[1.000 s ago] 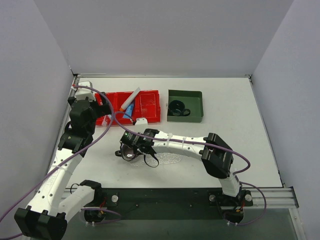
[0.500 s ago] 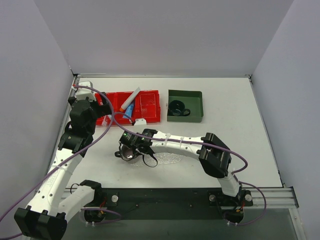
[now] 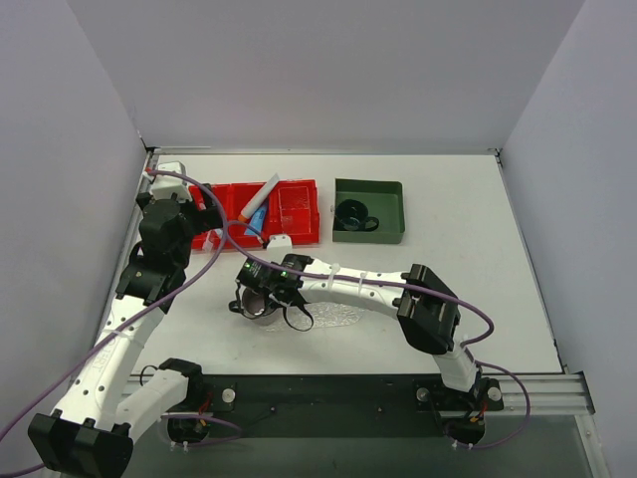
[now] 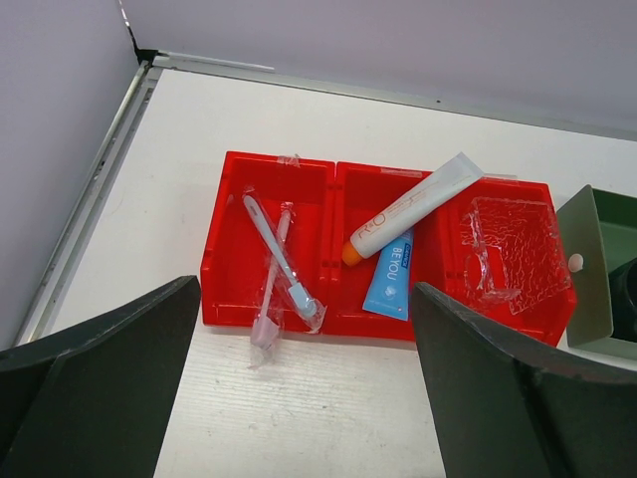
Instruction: Prepare toiletry sets of a toothbrush and toothpaste on the tray
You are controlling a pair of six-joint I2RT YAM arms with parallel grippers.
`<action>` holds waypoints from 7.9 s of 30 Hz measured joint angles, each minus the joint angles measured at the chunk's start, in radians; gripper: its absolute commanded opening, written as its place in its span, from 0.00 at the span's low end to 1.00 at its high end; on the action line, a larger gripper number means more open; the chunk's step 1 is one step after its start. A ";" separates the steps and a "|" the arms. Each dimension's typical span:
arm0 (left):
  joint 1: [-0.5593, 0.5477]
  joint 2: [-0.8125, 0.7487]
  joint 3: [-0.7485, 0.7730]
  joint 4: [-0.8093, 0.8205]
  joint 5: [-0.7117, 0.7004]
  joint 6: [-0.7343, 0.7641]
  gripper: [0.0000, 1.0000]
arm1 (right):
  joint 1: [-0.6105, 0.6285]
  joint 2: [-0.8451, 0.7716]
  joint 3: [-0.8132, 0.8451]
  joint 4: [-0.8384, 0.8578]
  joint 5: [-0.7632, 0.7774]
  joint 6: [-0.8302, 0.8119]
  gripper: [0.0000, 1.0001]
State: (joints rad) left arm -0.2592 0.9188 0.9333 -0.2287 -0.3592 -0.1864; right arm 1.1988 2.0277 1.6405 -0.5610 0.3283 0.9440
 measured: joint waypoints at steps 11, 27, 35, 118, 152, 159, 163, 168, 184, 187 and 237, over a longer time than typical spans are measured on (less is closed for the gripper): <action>-0.001 0.000 0.000 0.000 0.000 0.000 0.97 | 0.000 0.031 0.026 -0.005 -0.003 0.007 0.01; -0.002 0.000 0.000 0.000 0.000 0.000 0.97 | -0.002 0.031 0.030 -0.019 -0.003 0.015 0.01; -0.007 0.000 0.000 0.000 0.000 0.000 0.97 | -0.002 0.031 0.032 -0.032 0.001 0.021 0.01; -0.207 0.076 -0.034 0.016 -0.118 0.046 0.81 | -0.453 -0.988 -0.512 0.116 -0.040 -0.221 0.38; -0.272 0.929 0.570 -0.209 0.021 -0.056 0.57 | -0.565 -1.168 -0.692 -0.004 -0.232 -0.275 0.33; -0.269 0.967 0.605 -0.240 0.034 -0.059 0.56 | -0.565 -1.168 -0.698 -0.004 -0.243 -0.276 0.33; -0.268 0.978 0.607 -0.241 0.037 -0.064 0.51 | -0.565 -1.156 -0.698 -0.004 -0.248 -0.276 0.33; -0.265 1.005 0.613 -0.243 0.053 -0.065 0.49 | -0.565 -1.128 -0.698 -0.004 -0.259 -0.275 0.33; -0.246 1.036 0.633 -0.248 0.069 -0.065 0.34 | -0.565 -1.077 -0.698 0.003 -0.296 -0.275 0.34; -0.242 1.049 0.636 -0.251 0.072 -0.066 0.30 | -0.565 -1.077 -0.698 0.004 -0.300 -0.275 0.33; -0.423 0.620 0.428 -0.177 -0.051 -0.033 0.00 | -0.534 -0.935 -0.562 0.082 -0.301 -0.211 0.45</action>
State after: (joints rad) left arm -0.6823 1.5383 1.3617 -0.4061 -0.4103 -0.2195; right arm 0.6651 1.0927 1.0790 -0.4793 0.0269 0.7326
